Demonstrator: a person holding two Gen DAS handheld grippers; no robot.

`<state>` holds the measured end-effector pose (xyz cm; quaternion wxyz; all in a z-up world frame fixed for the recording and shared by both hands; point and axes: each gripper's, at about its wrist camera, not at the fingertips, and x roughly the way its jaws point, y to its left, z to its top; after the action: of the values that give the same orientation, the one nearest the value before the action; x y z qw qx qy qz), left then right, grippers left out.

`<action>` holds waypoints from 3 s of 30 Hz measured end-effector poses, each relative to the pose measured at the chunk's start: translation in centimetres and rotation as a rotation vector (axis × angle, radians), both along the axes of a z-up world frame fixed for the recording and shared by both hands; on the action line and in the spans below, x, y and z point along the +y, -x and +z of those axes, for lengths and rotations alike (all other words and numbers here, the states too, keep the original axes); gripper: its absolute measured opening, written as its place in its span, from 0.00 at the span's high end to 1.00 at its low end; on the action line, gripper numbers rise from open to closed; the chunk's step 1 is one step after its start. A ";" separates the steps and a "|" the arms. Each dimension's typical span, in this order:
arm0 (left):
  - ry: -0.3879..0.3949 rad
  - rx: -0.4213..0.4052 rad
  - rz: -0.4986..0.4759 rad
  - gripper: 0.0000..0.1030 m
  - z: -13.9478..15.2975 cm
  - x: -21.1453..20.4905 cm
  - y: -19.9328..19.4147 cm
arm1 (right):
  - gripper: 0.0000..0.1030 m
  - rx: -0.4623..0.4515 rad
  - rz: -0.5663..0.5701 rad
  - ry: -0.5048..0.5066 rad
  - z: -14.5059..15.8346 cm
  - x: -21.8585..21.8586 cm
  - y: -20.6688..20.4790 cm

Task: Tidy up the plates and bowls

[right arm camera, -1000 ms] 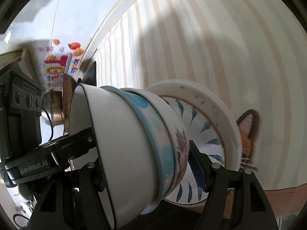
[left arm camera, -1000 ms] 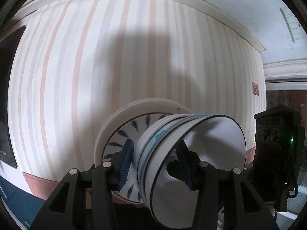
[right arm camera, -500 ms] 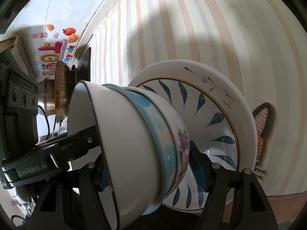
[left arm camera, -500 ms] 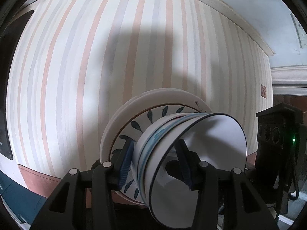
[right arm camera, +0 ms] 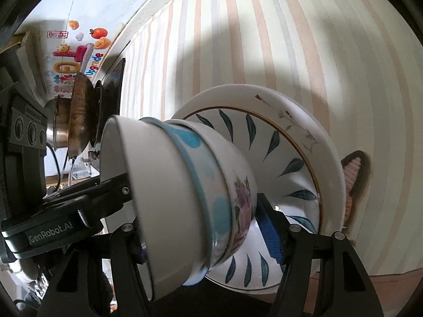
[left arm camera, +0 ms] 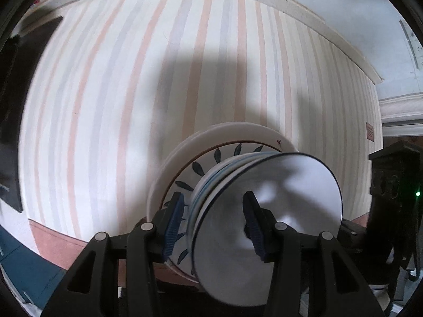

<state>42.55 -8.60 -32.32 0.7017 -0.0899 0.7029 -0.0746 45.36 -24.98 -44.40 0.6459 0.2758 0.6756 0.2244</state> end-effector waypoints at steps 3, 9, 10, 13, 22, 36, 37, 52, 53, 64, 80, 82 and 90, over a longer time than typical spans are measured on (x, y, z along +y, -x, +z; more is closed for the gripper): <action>-0.032 -0.044 0.017 0.58 1.1 0.3 0.8 | 0.34 -0.047 0.013 0.034 1.1 -0.6 0.3; -0.098 -0.150 0.013 0.57 4.2 0.6 2.9 | 0.34 -0.140 0.005 0.168 4.5 -1.7 1.3; -0.104 -0.167 0.012 0.57 4.7 0.6 3.3 | 0.34 -0.157 0.000 0.183 5.2 -2.0 1.7; -0.122 -0.235 -0.001 0.49 6.4 0.5 4.7 | 0.31 -0.217 -0.011 0.244 7.7 -2.5 3.0; -0.147 -0.426 -0.023 0.11 11.5 1.6 9.7 | 0.11 -0.411 -0.072 0.485 15.6 -2.0 8.8; -0.132 -0.647 -0.028 0.11 20.0 4.1 23.0 | 0.10 -0.610 -0.238 0.557 26.6 -0.3 23.5; -0.139 -0.670 -0.024 0.11 20.7 4.4 24.1 | 0.09 -0.629 -0.245 0.564 27.5 0.0 24.9; -0.143 -0.787 0.021 0.00 25.2 8.4 38.2 | 0.05 -0.813 -0.325 0.636 35.4 3.4 44.6; -0.147 -0.786 0.019 0.00 25.2 8.5 38.8 | 0.05 -0.815 -0.327 0.638 35.6 3.5 45.4; -0.165 -0.794 0.020 0.00 24.6 9.7 42.4 | 0.04 -0.834 -0.303 0.647 36.1 5.2 49.3; -0.208 -0.840 0.035 0.00 25.2 10.9 44.1 | 0.04 -0.841 -0.251 0.665 36.0 7.6 49.3; -0.205 -0.844 0.031 0.00 25.2 10.9 44.1 | 0.04 -0.842 -0.255 0.663 36.0 7.6 49.3; -0.200 -0.845 0.013 0.00 25.3 10.8 43.9 | 0.04 -0.851 -0.274 0.673 36.1 7.0 49.3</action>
<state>-1.33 2.17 -7.02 0.9334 0.0124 0.3572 -0.0319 -3.89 -17.97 -8.30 0.9374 0.0246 0.3475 0.0021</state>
